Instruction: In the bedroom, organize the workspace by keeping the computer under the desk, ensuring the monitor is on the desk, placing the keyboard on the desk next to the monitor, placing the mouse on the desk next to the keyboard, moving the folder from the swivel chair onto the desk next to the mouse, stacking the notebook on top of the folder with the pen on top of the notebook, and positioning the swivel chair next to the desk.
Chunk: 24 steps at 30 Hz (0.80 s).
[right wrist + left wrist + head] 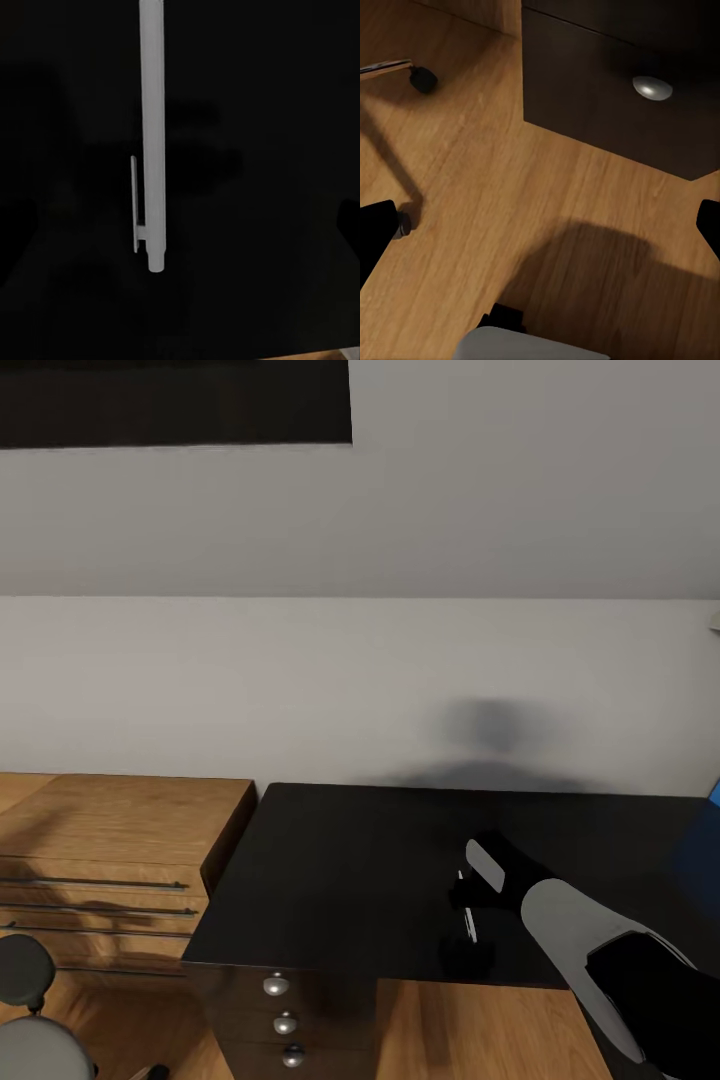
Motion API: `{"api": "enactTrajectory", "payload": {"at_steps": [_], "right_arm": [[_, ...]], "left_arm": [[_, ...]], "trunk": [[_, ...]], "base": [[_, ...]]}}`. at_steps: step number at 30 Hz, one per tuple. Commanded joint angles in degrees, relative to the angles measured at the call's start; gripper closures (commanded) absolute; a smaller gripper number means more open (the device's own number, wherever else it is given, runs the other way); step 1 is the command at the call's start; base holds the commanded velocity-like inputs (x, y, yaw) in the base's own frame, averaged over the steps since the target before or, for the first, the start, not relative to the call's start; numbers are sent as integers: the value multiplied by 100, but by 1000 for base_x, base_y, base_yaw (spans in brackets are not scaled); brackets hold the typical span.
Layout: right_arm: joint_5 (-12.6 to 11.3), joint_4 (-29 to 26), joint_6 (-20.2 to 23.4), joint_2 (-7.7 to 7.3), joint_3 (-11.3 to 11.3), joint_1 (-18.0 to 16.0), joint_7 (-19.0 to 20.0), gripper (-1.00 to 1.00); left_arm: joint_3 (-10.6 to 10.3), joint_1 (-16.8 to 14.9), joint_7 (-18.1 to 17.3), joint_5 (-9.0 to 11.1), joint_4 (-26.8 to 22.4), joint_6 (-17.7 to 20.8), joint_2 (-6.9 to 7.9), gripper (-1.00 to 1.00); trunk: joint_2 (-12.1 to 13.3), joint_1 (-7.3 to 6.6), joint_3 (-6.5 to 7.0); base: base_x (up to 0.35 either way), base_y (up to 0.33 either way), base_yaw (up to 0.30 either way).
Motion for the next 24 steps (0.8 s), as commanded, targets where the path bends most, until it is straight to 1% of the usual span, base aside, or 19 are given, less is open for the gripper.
{"api": "enactTrajectory", "payload": {"at_steps": [1, 24], "right_arm": [[-62, -12, 20, -5, 39, -2, -39, -100], [-63, -3, 6, -9, 22, -1, -36, -100]], "left_arm": [[-34, 2, 51, 8, -10, -10, 3, -100], [-34, 2, 50, 2, -10, -10, 10, -100]], "trunk": [[-4, 0, -5], [-4, 0, -5]], "base": [[5, 0, 0], [1, 0, 0]]}}
